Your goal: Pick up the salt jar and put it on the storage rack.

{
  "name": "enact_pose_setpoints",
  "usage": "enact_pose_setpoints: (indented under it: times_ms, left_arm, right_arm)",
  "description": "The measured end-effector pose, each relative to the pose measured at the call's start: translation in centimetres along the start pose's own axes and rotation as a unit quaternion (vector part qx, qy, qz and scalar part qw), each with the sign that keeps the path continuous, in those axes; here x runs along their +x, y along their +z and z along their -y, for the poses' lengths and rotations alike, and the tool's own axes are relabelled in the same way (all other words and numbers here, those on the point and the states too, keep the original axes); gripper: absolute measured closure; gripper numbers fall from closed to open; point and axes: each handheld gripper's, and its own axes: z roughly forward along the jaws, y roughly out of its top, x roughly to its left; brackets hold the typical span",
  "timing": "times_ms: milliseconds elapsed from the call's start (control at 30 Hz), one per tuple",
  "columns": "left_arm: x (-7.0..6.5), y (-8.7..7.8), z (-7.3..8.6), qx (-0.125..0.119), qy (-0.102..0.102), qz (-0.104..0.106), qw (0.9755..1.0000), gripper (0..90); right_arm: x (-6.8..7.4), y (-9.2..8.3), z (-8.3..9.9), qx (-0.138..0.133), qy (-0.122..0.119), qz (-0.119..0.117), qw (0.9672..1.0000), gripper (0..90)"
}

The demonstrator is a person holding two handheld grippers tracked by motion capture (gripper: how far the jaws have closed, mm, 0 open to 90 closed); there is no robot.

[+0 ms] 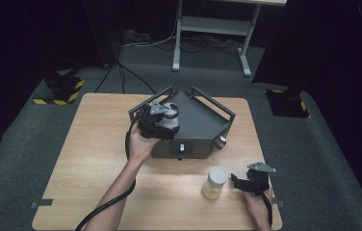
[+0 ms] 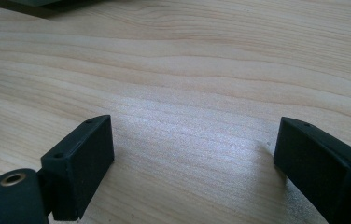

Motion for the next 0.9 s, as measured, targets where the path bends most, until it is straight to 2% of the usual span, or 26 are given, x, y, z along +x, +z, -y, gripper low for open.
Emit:
enact_pose_setpoints:
  times_ms: [200,600,900]
  left_arm:
    - [0.2,-0.8,0.9,-0.006,-0.009,0.003,0.9999,11.2]
    - [-0.4,-3.4,3.4,-0.016,-0.005,0.006,0.9998,10.8]
    - [-1.0,-4.9,5.1,-0.009,0.002,0.006,0.9999,10.6]
  right_arm:
    - [0.0,0.0,0.0,0.0,0.0,0.0,1.0,11.8]
    - [0.0,0.0,0.0,0.0,0.0,0.0,1.0,11.8]
    - [0.0,0.0,0.0,0.0,0.0,0.0,1.0,11.8]
